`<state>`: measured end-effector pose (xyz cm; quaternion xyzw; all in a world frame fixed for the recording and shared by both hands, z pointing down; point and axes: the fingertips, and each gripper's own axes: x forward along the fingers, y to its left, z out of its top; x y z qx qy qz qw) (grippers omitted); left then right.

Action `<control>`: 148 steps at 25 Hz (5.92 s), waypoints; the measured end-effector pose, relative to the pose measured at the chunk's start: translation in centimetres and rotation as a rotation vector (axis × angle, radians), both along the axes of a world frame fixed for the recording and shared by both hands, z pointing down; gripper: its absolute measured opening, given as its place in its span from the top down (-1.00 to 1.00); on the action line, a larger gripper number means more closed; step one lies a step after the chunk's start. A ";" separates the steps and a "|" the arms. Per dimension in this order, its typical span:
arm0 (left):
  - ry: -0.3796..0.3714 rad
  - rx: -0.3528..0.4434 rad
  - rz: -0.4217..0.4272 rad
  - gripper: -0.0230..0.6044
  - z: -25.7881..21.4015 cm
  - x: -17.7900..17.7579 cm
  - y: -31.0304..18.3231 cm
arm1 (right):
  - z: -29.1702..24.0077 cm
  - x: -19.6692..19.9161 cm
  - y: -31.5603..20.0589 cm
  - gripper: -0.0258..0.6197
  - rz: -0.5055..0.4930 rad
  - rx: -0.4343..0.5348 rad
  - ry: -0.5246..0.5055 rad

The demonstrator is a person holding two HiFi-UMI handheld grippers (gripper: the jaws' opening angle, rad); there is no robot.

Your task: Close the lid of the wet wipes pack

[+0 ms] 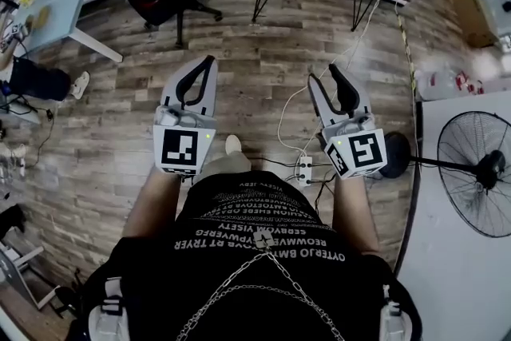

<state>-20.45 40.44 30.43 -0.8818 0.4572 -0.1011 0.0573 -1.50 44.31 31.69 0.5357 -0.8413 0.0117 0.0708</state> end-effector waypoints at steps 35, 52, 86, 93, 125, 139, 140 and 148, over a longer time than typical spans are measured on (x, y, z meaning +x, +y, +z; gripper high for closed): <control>0.036 -0.043 0.087 0.84 2.2 -5.0 -10.2 | 0.0 -5.7 -8.8 0.42 0.055 -0.043 0.040; 0.013 -0.095 0.085 0.84 4.8 -0.9 -13.6 | 2.3 -1.9 -12.0 0.42 0.044 -0.082 0.009; -0.037 -0.099 0.088 0.84 4.5 14.4 -30.3 | 2.8 11.1 -29.1 0.43 -0.018 -0.087 -0.050; -0.007 -0.112 0.040 0.84 4.9 15.4 -31.0 | 3.3 13.1 -30.3 0.43 -0.046 -0.076 -0.046; -0.032 -0.053 -0.083 0.84 4.6 11.9 -34.6 | 4.9 11.4 -34.7 0.44 -0.120 -0.102 -0.065; -0.037 -0.080 -0.025 0.84 5.0 13.0 -43.2 | 4.5 11.1 -42.5 0.45 -0.108 -0.116 -0.052; -0.038 -0.080 -0.022 0.84 5.0 12.9 -43.7 | 4.4 11.0 -43.0 0.45 -0.108 -0.116 -0.051; -0.036 -0.099 0.013 0.84 5.2 12.4 -48.2 | 4.0 9.7 -47.1 0.45 -0.094 -0.118 -0.055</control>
